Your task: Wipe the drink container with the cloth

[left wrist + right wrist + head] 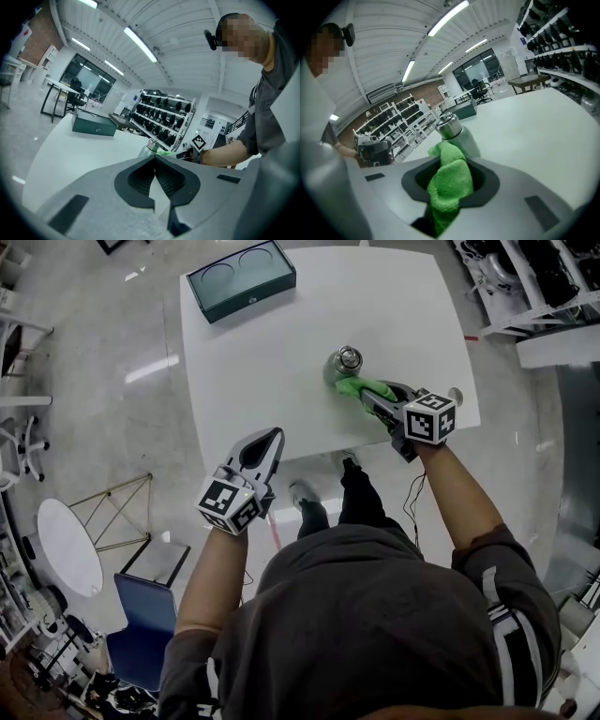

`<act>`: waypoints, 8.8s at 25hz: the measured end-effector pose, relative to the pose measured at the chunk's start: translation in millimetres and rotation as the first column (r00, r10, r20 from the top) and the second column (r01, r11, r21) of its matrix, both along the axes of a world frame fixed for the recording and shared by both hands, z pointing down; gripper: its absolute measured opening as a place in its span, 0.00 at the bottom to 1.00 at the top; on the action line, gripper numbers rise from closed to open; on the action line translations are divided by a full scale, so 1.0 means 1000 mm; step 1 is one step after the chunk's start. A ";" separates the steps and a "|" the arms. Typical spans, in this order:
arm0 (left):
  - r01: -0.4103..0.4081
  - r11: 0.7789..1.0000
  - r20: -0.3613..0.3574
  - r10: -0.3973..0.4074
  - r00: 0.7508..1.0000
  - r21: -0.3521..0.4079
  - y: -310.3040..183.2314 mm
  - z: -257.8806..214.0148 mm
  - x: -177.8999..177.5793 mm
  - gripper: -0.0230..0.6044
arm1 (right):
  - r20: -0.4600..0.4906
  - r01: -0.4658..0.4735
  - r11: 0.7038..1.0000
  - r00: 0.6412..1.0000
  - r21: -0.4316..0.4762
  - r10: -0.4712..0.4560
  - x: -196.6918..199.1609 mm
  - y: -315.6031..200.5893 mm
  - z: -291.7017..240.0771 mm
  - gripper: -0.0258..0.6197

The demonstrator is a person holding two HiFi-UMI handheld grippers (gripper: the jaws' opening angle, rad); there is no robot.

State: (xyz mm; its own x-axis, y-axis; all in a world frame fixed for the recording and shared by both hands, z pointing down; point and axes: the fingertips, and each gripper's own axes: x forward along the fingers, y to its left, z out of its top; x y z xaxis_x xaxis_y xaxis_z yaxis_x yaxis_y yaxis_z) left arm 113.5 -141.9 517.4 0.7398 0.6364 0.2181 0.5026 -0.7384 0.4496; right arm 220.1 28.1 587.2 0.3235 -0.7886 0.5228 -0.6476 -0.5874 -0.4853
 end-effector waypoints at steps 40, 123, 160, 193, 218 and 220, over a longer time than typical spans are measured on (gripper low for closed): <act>0.178 0.984 0.018 -0.179 0.984 0.008 0.038 -0.004 0.047 0.04 | 0.074 0.298 0.944 0.954 -0.140 -0.290 0.075 0.027 -0.005 0.16; 0.315 0.948 -0.040 -0.313 0.949 0.054 0.049 -0.046 -0.004 0.04 | -0.224 0.393 0.905 0.879 -0.160 -0.422 0.077 -0.030 -0.093 0.17; 0.203 0.977 -0.034 -0.201 0.979 0.068 0.056 -0.046 0.014 0.04 | -0.314 0.351 0.890 0.844 -0.290 -0.435 0.056 0.001 -0.066 0.17; 0.607 0.791 -0.101 -0.599 0.794 0.080 0.059 -0.087 -0.008 0.04 | -0.471 0.777 0.620 0.510 -0.105 -0.719 -0.007 -0.059 -0.175 0.17; 0.983 0.159 -0.059 -0.985 0.165 0.091 0.009 -0.081 -0.516 0.04 | -0.345 0.997 -0.021 -0.046 -0.076 -0.937 -0.482 -0.211 -0.133 0.17; 0.990 0.117 -0.063 -0.990 0.122 0.083 0.009 -0.082 -0.525 0.04 | -0.334 0.996 -0.049 -0.073 -0.078 -0.940 -0.491 -0.214 -0.129 0.17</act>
State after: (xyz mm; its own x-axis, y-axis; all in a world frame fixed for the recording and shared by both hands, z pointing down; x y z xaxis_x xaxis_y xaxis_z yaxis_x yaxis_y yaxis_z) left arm -411.9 -133.2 435.0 0.7041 -0.6743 0.2226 -0.7028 -0.6168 0.3544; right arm -271.3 -185.5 458.0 -0.7793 -0.4420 0.4442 -0.5653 0.8018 -0.1938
